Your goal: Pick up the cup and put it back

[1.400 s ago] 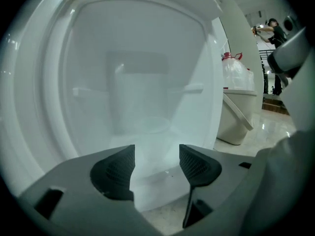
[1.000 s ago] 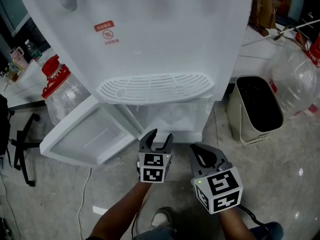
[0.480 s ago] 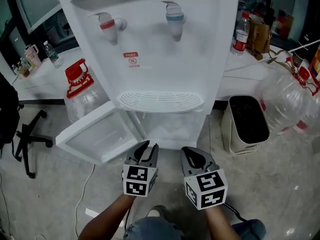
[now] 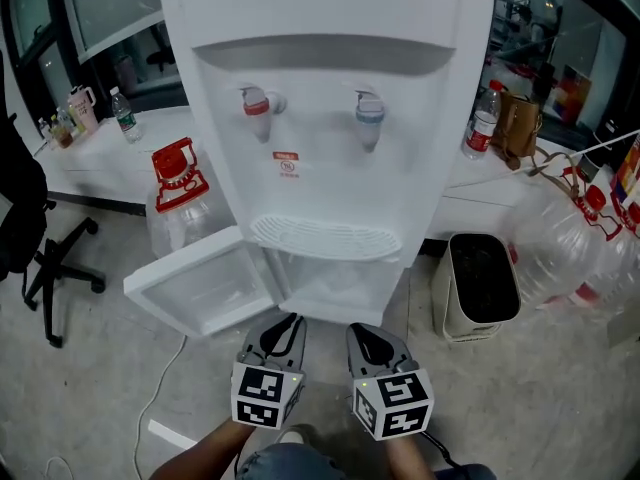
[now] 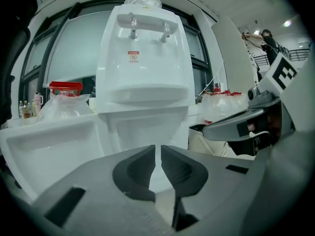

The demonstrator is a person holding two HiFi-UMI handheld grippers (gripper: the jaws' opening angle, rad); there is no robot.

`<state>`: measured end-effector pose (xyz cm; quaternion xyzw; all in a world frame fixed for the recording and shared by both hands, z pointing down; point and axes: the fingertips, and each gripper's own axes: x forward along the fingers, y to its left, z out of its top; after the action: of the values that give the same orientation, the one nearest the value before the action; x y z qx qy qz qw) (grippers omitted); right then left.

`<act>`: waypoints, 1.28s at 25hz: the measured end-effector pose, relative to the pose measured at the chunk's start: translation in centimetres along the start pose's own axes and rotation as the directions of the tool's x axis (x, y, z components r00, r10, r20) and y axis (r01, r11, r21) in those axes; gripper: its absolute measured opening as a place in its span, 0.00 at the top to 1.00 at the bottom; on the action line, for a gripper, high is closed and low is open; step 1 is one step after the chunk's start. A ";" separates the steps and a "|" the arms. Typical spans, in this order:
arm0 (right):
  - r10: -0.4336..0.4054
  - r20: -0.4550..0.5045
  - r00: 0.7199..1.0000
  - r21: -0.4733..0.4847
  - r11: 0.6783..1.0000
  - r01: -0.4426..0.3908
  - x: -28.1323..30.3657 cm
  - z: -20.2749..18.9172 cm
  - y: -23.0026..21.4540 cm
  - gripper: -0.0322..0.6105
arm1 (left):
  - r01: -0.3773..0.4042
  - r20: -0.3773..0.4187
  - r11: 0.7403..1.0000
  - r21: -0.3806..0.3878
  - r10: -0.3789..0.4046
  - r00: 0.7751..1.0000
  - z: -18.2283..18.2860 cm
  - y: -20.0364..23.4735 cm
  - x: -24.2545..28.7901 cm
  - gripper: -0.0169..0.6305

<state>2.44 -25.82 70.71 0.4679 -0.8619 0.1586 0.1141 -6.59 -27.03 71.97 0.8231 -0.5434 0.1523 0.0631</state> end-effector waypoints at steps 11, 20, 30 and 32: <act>0.010 -0.036 0.999 -0.065 0.998 -0.012 0.0 1.5 0.2 0.92 | -0.006 0.011 1.000 -0.005 0.006 1.000 2.5 -0.3 0.8 0.95; 0.020 -0.078 0.997 -0.023 0.999 -0.022 -1.3 5.8 1.0 0.92 | 0.026 -0.049 0.999 -0.031 -0.028 0.998 7.0 -1.3 -0.1 0.95; 0.001 -0.140 0.990 0.022 1.000 0.002 -6.6 15.6 2.6 0.92 | 0.077 -0.114 0.997 -0.001 -0.077 0.991 17.7 -2.2 -4.1 0.95; 0.000 -0.152 0.988 0.028 1.000 0.005 -7.8 18.1 3.6 0.92 | 0.087 -0.125 0.996 -0.001 -0.086 0.988 20.3 -2.2 -5.3 0.96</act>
<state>2.69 -24.87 50.69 0.4571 -0.8478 0.2058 0.1731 -2.75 -27.00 51.21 0.8350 -0.5017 0.2017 0.1015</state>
